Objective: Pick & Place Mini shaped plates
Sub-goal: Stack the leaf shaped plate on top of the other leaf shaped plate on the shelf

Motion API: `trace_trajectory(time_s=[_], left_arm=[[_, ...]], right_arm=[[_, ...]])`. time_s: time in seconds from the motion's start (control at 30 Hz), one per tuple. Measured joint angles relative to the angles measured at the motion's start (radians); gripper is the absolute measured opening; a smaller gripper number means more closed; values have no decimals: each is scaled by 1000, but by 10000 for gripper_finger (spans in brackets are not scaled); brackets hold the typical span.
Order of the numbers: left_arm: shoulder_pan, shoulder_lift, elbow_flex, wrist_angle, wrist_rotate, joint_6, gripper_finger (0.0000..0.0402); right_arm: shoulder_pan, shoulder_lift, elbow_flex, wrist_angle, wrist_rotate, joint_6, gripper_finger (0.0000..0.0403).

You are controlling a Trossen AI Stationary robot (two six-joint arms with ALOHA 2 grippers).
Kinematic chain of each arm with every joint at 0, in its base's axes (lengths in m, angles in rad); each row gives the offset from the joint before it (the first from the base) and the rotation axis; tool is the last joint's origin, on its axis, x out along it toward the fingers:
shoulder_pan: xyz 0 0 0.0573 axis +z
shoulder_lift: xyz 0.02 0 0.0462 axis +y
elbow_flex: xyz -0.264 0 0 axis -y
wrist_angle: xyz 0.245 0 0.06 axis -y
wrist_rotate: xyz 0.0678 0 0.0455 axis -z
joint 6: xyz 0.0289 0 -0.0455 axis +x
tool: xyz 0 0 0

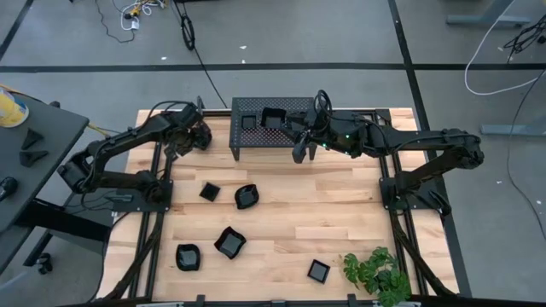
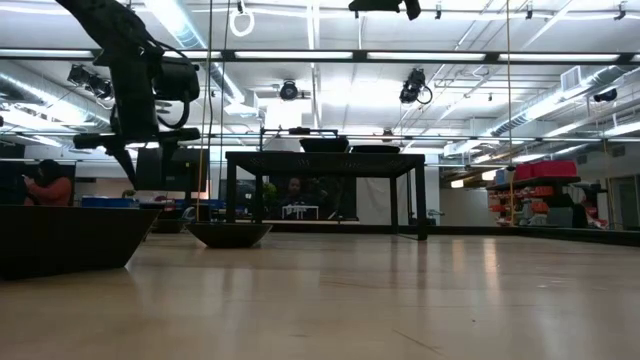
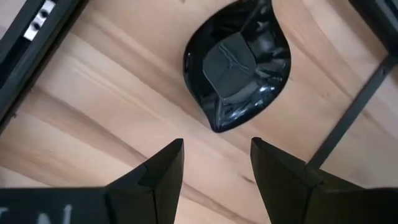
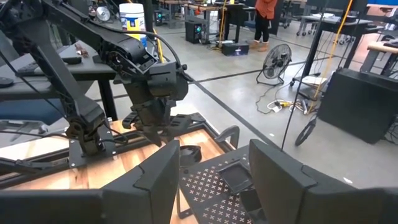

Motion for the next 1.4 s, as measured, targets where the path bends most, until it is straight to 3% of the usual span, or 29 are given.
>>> trace_trajectory(time_s=[0.5, 0.9, 1.4], left_arm=[[-18, 3, 0, -13, -81, -272, 193], [-30, 31, 0, 6, -69, -327, 193], [-34, 201, 1, 87, -85, -401, 193]], right_arm=[[0, 0, 0, -1, 0, -33, 194], [0, 0, 0, -11, -8, -58, 194], [0, 0, 0, -53, -7, -64, 194]])
